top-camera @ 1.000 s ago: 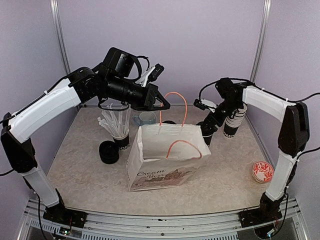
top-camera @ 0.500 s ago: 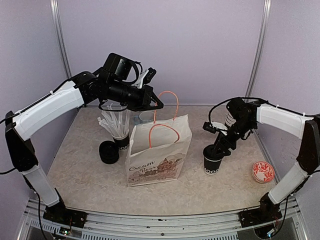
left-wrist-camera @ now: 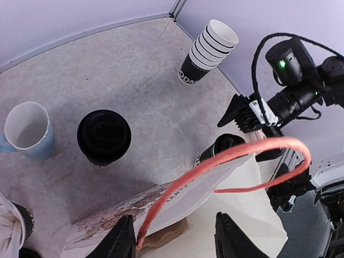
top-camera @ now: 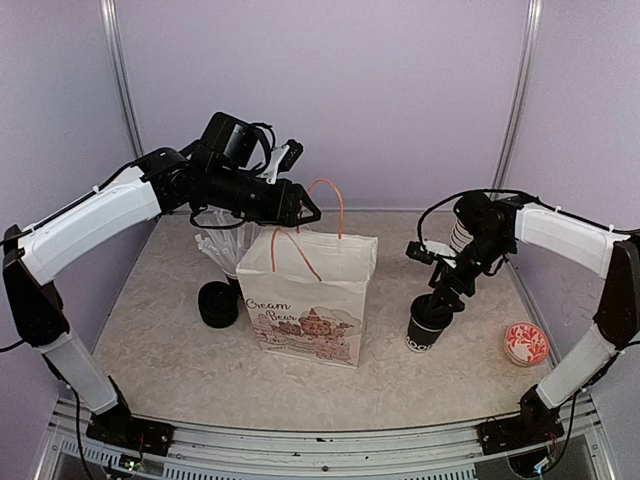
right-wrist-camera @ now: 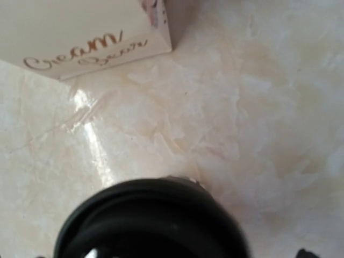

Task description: Pack the takeout coffee

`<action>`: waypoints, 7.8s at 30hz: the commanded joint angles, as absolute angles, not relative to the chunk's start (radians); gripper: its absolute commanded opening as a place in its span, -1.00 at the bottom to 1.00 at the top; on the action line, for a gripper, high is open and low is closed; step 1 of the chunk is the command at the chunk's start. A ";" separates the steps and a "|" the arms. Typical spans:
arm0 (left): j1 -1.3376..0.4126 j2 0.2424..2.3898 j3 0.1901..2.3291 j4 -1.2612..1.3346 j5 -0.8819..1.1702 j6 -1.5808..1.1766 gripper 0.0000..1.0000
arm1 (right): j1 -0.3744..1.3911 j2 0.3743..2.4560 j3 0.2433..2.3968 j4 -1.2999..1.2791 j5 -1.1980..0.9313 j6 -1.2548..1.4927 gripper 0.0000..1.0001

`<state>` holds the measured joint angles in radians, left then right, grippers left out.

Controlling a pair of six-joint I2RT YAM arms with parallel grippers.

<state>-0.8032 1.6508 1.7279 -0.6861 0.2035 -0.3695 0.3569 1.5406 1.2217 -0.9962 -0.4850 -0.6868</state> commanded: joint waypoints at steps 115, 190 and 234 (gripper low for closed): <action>-0.747 1.480 1.566 -0.507 0.061 -0.056 0.79 | 0.583 1.533 1.261 -1.128 -0.159 -0.857 0.39; -0.808 1.820 1.862 -0.726 0.448 0.096 -1.00 | 0.711 1.447 2.116 -1.379 -0.445 -0.969 0.23; -0.842 1.796 1.832 -0.707 0.456 0.132 -0.97 | 0.853 1.621 2.067 -1.356 -0.119 -0.901 0.14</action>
